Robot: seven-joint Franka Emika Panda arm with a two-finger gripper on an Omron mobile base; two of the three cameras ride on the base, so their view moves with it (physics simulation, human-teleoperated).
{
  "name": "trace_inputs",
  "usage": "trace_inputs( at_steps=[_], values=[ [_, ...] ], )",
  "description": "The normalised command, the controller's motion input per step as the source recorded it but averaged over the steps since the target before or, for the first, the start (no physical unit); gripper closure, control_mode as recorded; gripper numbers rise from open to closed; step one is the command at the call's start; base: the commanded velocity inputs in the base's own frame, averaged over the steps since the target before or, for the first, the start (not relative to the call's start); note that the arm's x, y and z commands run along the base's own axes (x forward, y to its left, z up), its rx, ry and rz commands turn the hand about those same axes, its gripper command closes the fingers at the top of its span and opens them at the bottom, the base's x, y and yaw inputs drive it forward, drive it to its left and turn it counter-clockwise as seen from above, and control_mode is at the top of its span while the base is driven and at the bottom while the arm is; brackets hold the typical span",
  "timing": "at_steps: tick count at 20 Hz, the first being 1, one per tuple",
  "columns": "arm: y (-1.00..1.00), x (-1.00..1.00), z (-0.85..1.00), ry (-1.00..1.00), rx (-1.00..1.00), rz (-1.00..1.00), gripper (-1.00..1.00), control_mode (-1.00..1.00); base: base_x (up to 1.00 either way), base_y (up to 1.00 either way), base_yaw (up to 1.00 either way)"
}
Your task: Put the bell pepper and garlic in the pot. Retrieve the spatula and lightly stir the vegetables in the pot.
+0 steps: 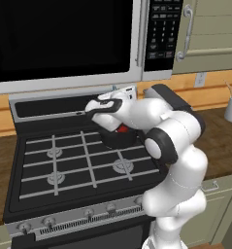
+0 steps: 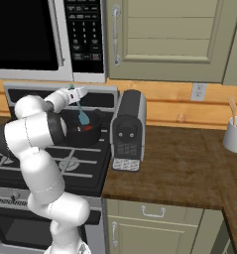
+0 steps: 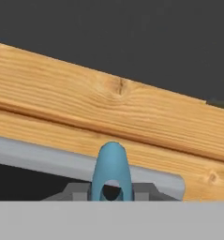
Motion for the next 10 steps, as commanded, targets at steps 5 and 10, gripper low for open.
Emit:
trace_inputs(
  at_steps=[5, 10],
  values=[
    [0.0, 0.01, -0.58, -0.1, -0.09, -0.01, 1.0, -1.0, 0.0, 0.0, 0.0],
    [0.01, 0.03, -0.8, 0.01, 0.0, 0.0, 1.0, -1.0, 0.0, 0.0, 0.0]
  ],
)
